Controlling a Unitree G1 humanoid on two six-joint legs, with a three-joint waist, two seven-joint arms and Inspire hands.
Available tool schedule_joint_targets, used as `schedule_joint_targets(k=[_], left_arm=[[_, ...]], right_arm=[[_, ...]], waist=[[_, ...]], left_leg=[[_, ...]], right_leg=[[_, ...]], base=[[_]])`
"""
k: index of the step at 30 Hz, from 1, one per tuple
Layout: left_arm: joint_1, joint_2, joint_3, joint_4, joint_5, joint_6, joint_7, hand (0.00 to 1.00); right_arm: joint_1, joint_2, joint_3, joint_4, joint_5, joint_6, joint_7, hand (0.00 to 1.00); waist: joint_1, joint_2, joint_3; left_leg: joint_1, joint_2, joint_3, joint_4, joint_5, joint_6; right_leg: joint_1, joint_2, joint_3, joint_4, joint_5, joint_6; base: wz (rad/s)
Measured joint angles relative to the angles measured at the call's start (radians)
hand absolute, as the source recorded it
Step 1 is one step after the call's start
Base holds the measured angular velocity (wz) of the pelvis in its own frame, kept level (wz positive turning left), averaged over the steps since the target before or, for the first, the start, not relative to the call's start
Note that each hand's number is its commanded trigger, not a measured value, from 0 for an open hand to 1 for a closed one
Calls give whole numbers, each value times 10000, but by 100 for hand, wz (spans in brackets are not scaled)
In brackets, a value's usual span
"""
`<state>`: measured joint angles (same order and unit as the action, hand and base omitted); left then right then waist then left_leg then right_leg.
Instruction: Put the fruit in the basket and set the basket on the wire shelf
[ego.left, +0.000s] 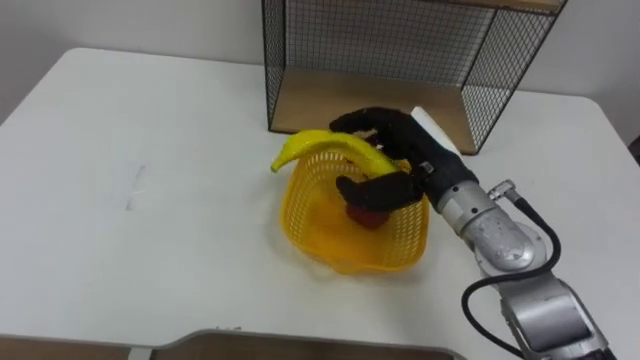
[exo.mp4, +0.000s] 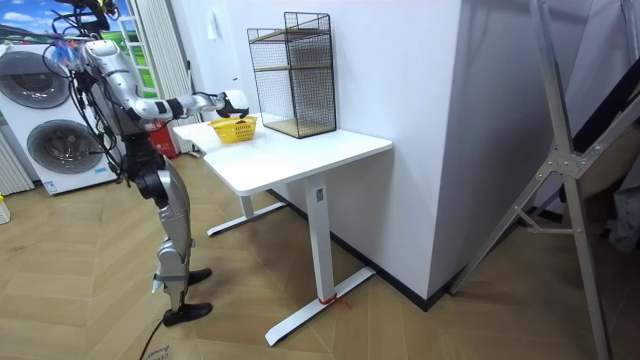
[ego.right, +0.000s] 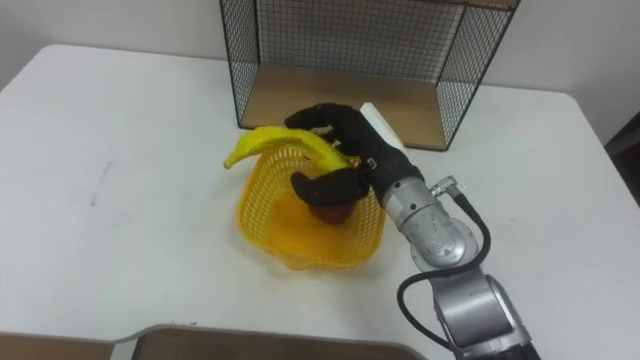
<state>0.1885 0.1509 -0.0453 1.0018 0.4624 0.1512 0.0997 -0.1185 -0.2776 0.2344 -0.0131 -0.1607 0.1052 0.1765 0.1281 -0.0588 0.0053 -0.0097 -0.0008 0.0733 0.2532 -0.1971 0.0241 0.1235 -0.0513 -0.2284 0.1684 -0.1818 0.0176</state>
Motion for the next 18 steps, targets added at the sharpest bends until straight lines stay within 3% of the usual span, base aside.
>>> schedule_joint_targets(k=[18], left_arm=[[2, -4, 0, 0, 1, 29, -31, 0]], right_arm=[[59, 3, 2, -1, -420, 92, 670, 0]], waist=[[-96, 5, -16]], left_leg=[[-3, -3, -37, 66, 3, -1]], right_leg=[[23, 2, 49, 7, 1, -2]], base=[[0]])
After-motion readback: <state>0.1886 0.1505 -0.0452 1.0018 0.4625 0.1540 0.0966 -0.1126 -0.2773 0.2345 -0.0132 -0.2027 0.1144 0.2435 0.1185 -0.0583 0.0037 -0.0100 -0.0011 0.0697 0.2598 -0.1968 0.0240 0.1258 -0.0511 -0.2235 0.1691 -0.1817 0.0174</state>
